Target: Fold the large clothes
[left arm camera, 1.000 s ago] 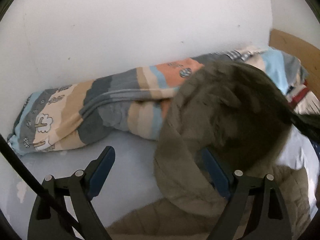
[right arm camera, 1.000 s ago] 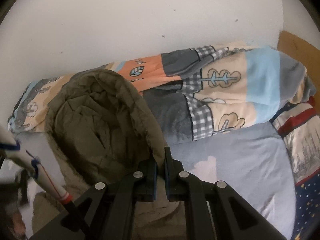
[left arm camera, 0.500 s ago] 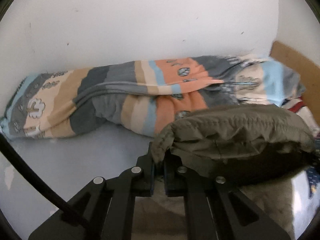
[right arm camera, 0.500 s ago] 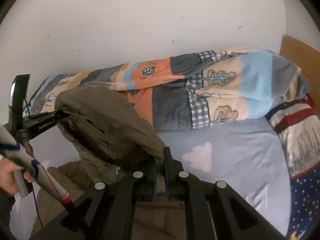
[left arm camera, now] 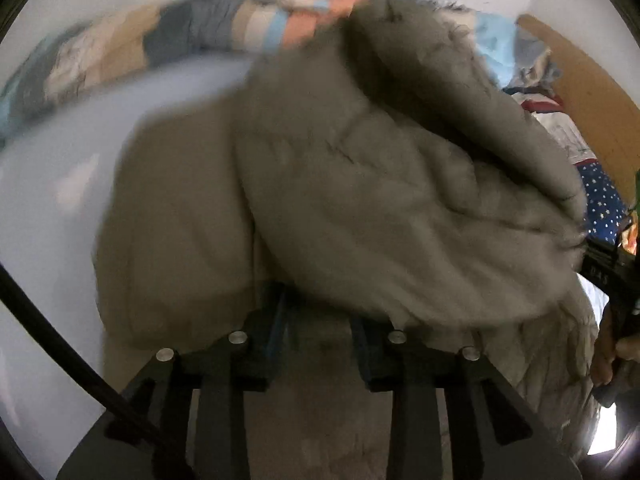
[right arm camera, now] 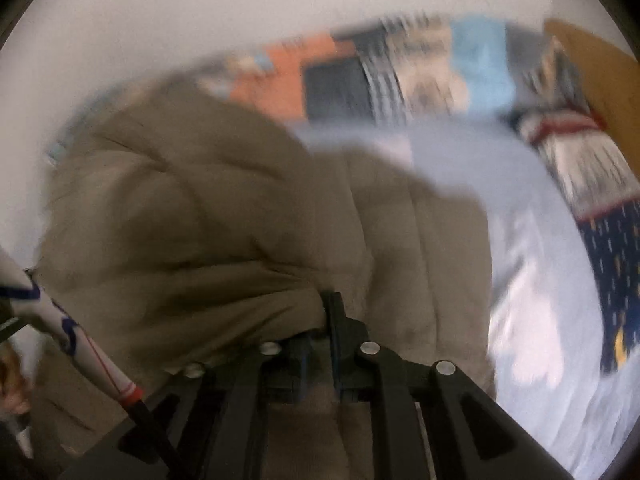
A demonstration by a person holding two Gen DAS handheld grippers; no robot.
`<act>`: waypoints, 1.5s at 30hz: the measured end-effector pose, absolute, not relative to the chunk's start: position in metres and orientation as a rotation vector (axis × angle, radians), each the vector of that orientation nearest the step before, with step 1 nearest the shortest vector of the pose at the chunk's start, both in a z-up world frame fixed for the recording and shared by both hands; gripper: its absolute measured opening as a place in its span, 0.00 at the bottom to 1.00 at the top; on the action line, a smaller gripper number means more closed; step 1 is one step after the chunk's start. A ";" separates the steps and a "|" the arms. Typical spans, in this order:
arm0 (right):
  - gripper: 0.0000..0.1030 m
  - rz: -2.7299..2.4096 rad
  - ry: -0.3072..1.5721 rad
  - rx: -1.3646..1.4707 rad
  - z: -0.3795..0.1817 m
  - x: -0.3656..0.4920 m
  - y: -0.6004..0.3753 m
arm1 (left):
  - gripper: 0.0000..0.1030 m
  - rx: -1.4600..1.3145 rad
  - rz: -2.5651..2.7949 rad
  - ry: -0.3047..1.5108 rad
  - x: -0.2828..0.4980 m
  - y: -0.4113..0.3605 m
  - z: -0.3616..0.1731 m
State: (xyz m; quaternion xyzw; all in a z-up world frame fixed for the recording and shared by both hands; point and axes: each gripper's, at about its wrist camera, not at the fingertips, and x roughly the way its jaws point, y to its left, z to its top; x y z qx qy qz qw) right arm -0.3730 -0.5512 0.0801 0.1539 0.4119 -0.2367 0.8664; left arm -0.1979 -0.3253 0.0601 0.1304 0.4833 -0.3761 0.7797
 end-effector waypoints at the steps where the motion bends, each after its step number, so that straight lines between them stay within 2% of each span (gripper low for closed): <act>1: 0.16 -0.509 0.895 0.324 0.069 -0.376 -0.549 | 0.30 0.290 -0.818 1.050 -0.204 -0.320 0.062; 3: 0.17 -0.507 0.917 0.371 0.069 -0.390 -0.546 | 0.41 0.311 -0.868 1.053 -0.220 -0.305 0.075; 4: 0.21 -0.488 0.889 0.391 0.080 -0.404 -0.542 | 0.47 0.335 -0.884 1.032 -0.228 -0.296 0.083; 5: 0.33 -0.480 0.882 0.391 0.088 -0.415 -0.539 | 0.48 0.367 -0.897 1.001 -0.236 -0.289 0.092; 7: 0.46 -0.488 0.846 0.382 0.105 -0.437 -0.534 | 0.49 0.419 -0.906 0.934 -0.247 -0.279 0.108; 8: 0.49 -0.492 0.804 0.391 0.118 -0.451 -0.534 | 0.49 0.433 -0.907 0.893 -0.251 -0.277 0.120; 12: 0.49 -0.454 0.687 0.478 0.153 -0.464 -0.536 | 0.51 0.374 -0.909 0.835 -0.242 -0.293 0.157; 15: 0.50 -0.440 0.653 0.475 0.175 -0.445 -0.532 | 0.59 0.345 -0.907 0.779 -0.233 -0.325 0.178; 16: 0.53 -0.439 0.633 0.469 0.182 -0.436 -0.531 | 0.62 0.345 -0.903 0.771 -0.229 -0.336 0.181; 17: 0.59 -0.436 0.618 0.467 0.184 -0.428 -0.530 | 0.62 0.348 -0.902 0.778 -0.224 -0.351 0.179; 19: 0.65 -0.444 0.609 0.472 0.183 -0.409 -0.535 | 0.62 0.348 -0.894 0.785 -0.216 -0.375 0.172; 25: 0.65 -0.458 0.685 0.510 0.137 -0.353 -0.553 | 0.62 0.333 -0.814 0.850 -0.188 -0.405 0.117; 29: 0.66 -0.474 0.841 0.474 0.079 -0.322 -0.549 | 0.63 0.390 -0.772 0.917 -0.180 -0.413 0.061; 33: 0.67 -0.511 0.935 0.330 0.042 -0.303 -0.535 | 0.63 0.397 -0.745 0.916 -0.181 -0.417 0.050; 37: 0.67 -0.509 0.980 0.353 0.055 -0.300 -0.540 | 0.62 0.409 -0.757 0.891 -0.194 -0.405 0.076; 41: 0.67 -0.453 0.838 0.434 0.106 -0.354 -0.526 | 0.63 0.371 -0.823 0.808 -0.232 -0.361 0.118; 45: 0.69 -0.416 0.797 0.434 0.130 -0.413 -0.490 | 0.63 0.328 -0.833 0.803 -0.280 -0.310 0.138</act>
